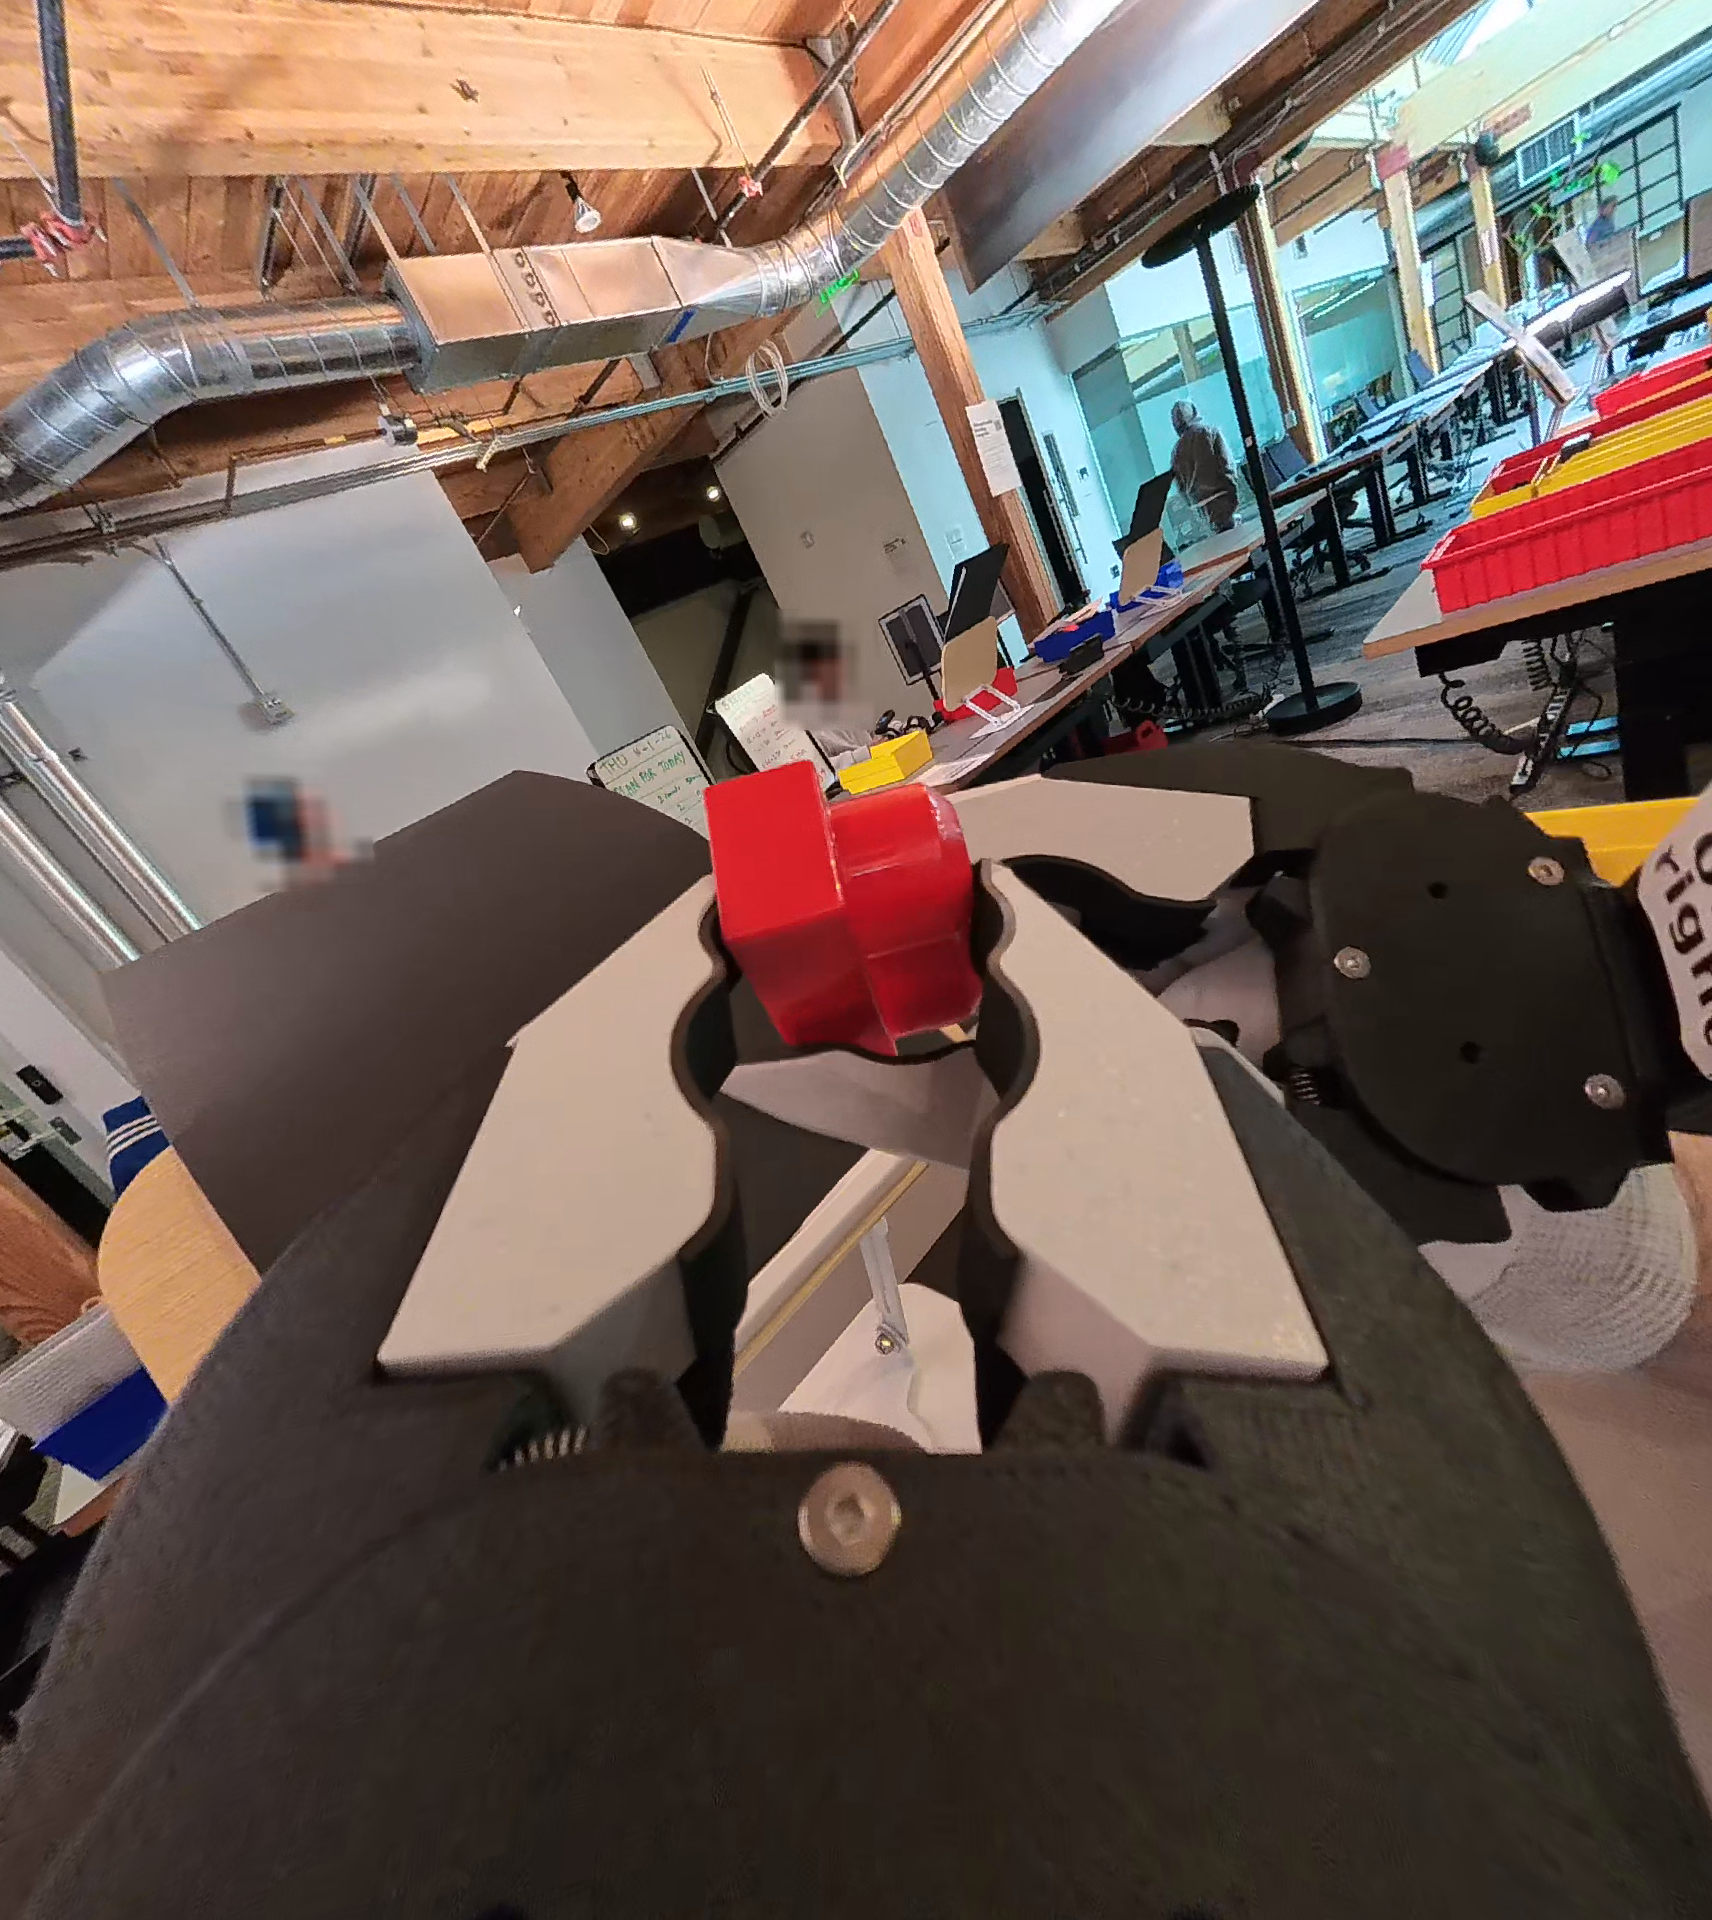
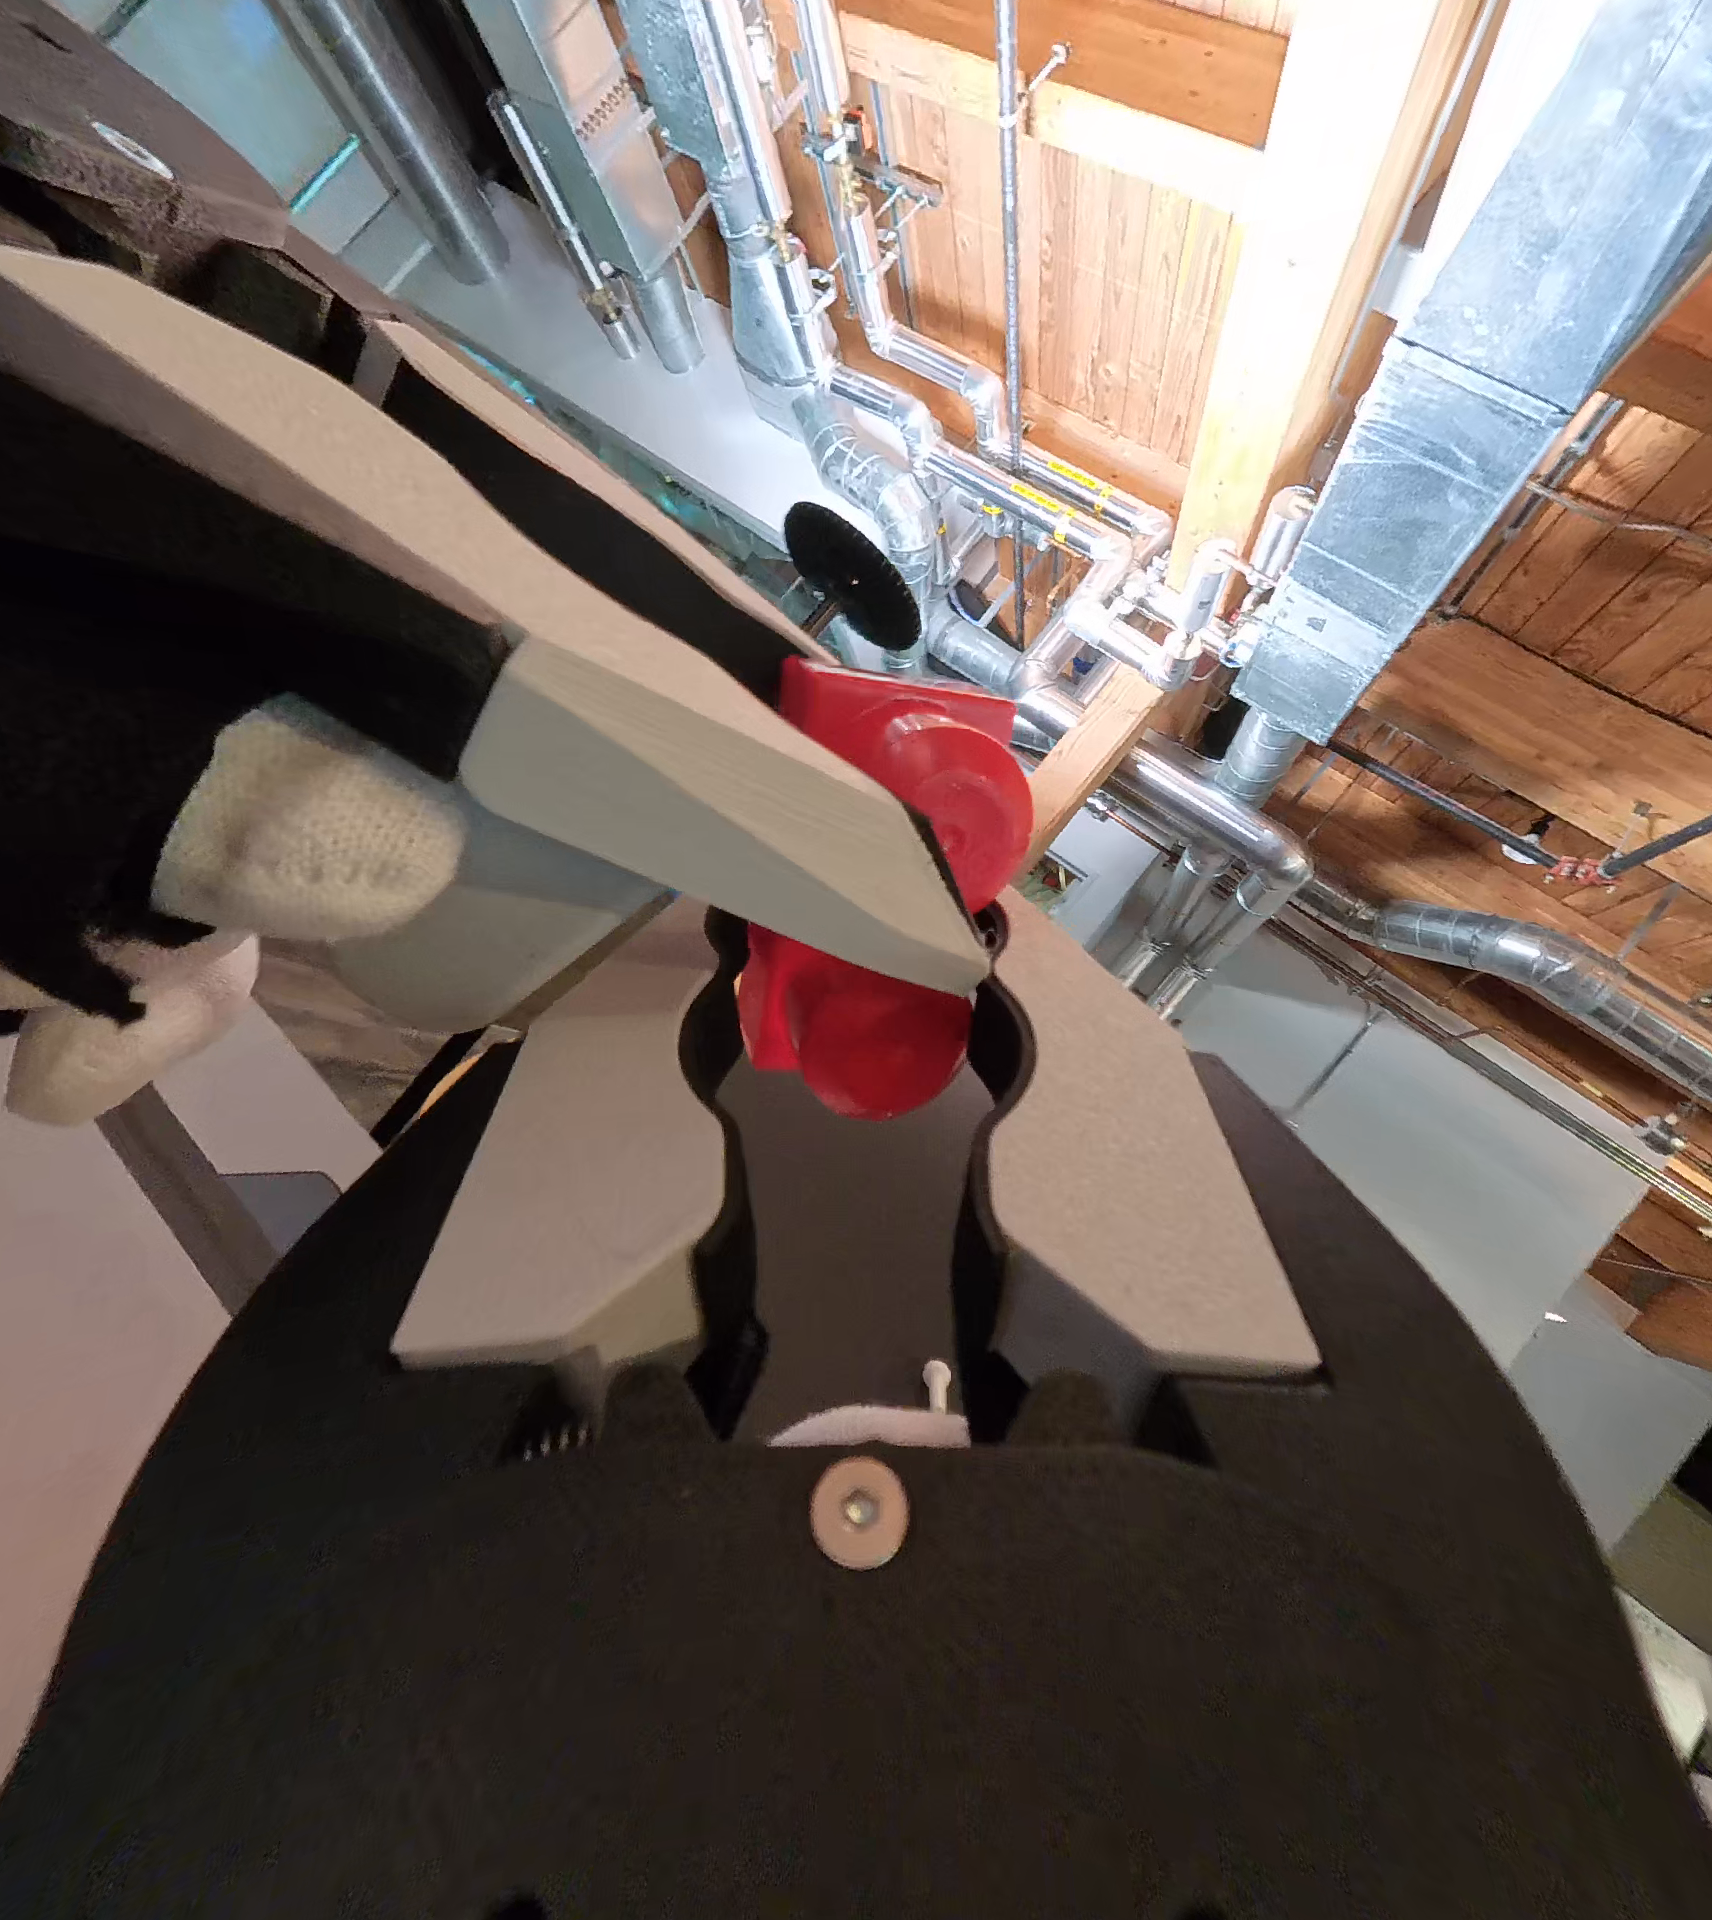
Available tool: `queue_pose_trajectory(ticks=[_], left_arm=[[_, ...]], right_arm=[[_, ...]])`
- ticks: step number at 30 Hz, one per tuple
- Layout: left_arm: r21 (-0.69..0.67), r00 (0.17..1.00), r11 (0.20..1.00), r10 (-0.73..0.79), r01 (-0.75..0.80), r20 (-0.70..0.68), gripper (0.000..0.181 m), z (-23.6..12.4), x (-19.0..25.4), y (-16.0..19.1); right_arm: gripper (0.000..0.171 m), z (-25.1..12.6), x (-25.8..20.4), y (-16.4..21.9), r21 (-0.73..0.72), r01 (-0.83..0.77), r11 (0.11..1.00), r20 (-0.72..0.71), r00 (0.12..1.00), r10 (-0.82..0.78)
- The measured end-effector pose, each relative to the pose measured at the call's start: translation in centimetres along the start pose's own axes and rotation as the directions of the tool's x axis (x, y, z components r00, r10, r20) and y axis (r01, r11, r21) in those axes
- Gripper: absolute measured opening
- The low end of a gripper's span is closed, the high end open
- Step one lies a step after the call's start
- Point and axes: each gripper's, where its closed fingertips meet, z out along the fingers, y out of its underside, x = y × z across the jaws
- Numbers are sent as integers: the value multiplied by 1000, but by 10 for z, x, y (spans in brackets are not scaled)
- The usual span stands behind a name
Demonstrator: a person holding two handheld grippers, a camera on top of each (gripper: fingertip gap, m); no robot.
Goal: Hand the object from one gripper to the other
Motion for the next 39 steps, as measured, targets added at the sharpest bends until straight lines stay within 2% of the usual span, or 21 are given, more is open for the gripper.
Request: queue_pose_trajectory(ticks=[4,7,10,11,19,22,27,39], left_arm=[[-14,1000,999,29,-29,0,41,-4,-4,0],[-9,999,999,52,-52,-14,40,-11,-7,-3],[-5,995,997,82,-82,-56,41,-19,-7,-5],[-11,993,995,93,-94,-79,41,-22,-5,-5],[2,923,978,197,-208,-332,40,-50,32,-4],[-8,890,972,212,-235,-404,40,-55,46,1],[-17,845,966,217,-257,-489,40,-58,64,9],[-20,860,965,223,-262,-459,41,-58,59,10]], right_arm=[[53,0,-12,-3,37,-12,999,117,993,7],[61,-4,-24,-6,53,-58,997,258,965,43],[69,-14,-36,-10,53,-160,986,444,888,120],[66,-18,-37,-10,44,-178,983,485,864,135],[66,-49,-53,-10,-41,-268,963,721,659,214],[65,-58,-66,-13,-51,-252,967,770,606,198],[52,-68,-86,-15,-52,-227,972,825,539,170],[51,-62,-80,-14,-36,-187,982,798,586,141]])
